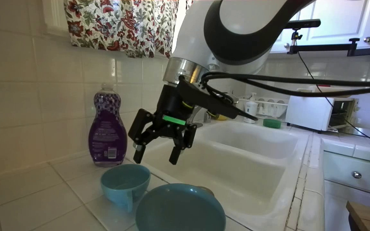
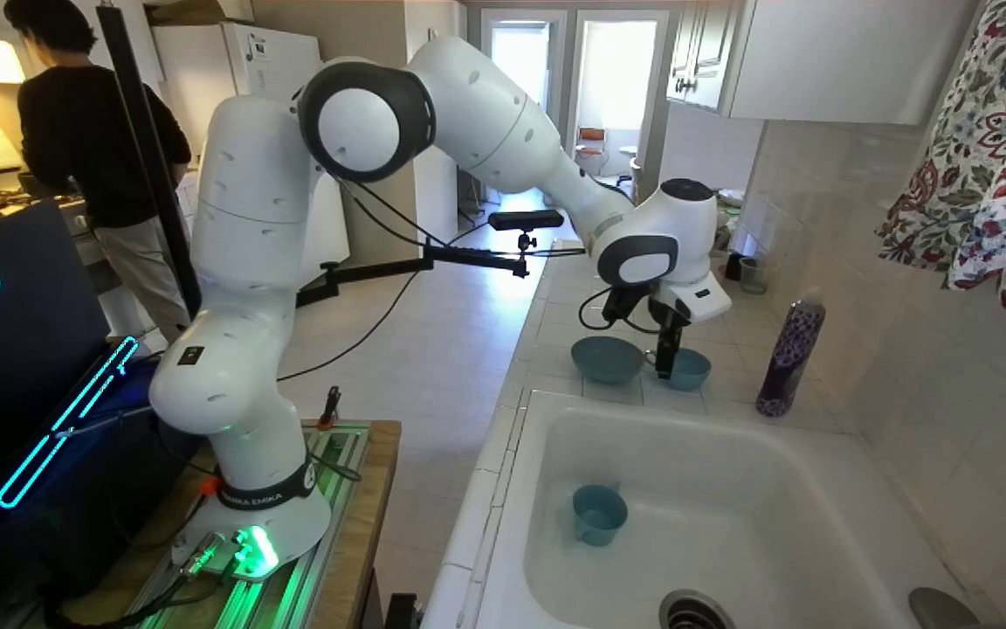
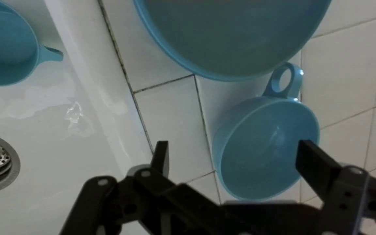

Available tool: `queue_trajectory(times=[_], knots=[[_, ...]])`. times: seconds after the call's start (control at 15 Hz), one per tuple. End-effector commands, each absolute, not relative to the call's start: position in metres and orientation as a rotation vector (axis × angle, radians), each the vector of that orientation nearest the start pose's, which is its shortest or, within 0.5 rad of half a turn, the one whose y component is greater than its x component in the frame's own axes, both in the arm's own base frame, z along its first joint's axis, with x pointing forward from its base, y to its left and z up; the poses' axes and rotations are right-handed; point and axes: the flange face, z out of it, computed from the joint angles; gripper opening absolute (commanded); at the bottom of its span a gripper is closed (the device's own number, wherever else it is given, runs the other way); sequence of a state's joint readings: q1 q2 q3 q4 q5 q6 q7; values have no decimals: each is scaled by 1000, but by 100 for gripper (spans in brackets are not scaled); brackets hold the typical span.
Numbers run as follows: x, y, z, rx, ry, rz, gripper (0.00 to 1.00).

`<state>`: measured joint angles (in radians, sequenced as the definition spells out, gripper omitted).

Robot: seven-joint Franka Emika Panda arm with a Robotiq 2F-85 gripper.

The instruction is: Put both the blue cup and bowl in the left sink

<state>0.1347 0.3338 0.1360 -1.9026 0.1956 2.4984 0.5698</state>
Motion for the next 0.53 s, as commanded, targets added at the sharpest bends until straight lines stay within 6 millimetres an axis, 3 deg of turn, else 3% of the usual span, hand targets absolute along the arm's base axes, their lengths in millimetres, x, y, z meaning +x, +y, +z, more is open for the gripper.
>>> queue_trajectory(times=[0.0,0.2,0.47], knots=[[645,176,345,-2735,692,-227,100],[651,177,340,-2727,700,-221,91],[655,177,335,-2724,709,-215,65]])
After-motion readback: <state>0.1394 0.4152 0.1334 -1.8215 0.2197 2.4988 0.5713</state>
